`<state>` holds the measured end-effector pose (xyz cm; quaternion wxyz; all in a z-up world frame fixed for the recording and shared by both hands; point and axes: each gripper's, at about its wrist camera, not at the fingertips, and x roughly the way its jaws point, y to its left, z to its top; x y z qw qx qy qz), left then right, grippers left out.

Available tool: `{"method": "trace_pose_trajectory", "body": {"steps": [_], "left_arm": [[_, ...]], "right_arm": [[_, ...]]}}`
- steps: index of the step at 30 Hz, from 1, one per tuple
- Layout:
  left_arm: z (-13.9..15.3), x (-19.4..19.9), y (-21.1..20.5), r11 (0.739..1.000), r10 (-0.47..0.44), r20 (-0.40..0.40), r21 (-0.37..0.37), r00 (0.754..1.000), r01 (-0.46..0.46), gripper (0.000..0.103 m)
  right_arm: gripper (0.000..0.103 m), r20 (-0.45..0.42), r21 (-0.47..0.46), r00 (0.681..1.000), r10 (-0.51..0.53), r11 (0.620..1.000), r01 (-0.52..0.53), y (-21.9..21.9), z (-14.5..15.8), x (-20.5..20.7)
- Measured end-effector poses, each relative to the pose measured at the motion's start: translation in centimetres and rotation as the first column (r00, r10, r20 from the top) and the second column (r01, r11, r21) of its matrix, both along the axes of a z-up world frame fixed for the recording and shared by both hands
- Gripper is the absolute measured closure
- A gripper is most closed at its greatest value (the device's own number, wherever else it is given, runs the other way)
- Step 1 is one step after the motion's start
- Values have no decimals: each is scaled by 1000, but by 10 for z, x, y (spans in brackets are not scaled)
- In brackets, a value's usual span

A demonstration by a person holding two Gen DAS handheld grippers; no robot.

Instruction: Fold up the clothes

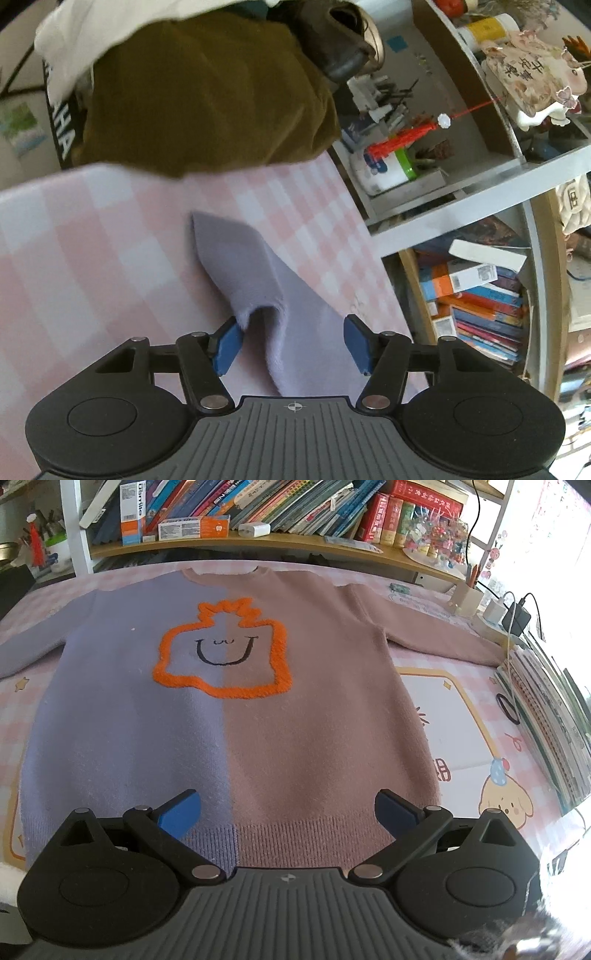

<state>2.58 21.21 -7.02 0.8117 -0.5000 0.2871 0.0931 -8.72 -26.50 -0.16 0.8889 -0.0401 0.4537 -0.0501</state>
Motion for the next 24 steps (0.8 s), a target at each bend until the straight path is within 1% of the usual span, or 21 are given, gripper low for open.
{"method": "trace_pose_trajectory", "body": {"steps": [2, 4, 5, 7, 11, 14, 17, 19, 21, 24], "left_arm": [[-4, 1, -1, 998, 10, 10, -69, 1000, -10, 45], [-6, 4, -5, 996, 2, 12, -93, 1000, -1, 47], [-7, 5, -5, 996, 7, 10, -90, 1000, -6, 49], [-8, 4, 0, 996, 34, 8, -82, 999, -34, 56], [-8, -4, 16, 994, 91, 3, -65, 996, -91, 62], [-8, -10, 25, 991, 127, -8, -46, 992, -127, 71], [-10, -11, 28, 989, 142, -23, -36, 990, -143, 83], [-12, -12, 29, 988, 148, -33, -30, 988, -149, 100], [-10, -14, 29, 988, 150, -23, -32, 988, -151, 100], [2, -19, 24, 990, 138, 26, -12, 990, -138, 100]], "right_arm": [[2, 1, 1, 1000, 0, 1000, 0, 0, 0, 0], [2, 2, 2, 1000, -1, 1000, 1, 0, 0, 0], [2, 2, 3, 1000, -1, 1000, 1, 0, 0, 1], [2, 5, 2, 1000, -1, 1000, 1, 0, 0, 0], [2, 6, 3, 1000, -15, 1000, 15, -4, 0, -2], [2, 2, 7, 1000, -21, 1000, 21, -6, 0, -1], [2, 2, 3, 1000, 0, 1000, 0, -3, 0, 0], [2, 0, 2, 1000, 14, 1000, -14, -1, 0, 1], [2, -1, 0, 1000, 25, 1000, -25, 0, -1, 2], [2, 1, 0, 999, 32, 999, -32, -2, 0, 1]]}}
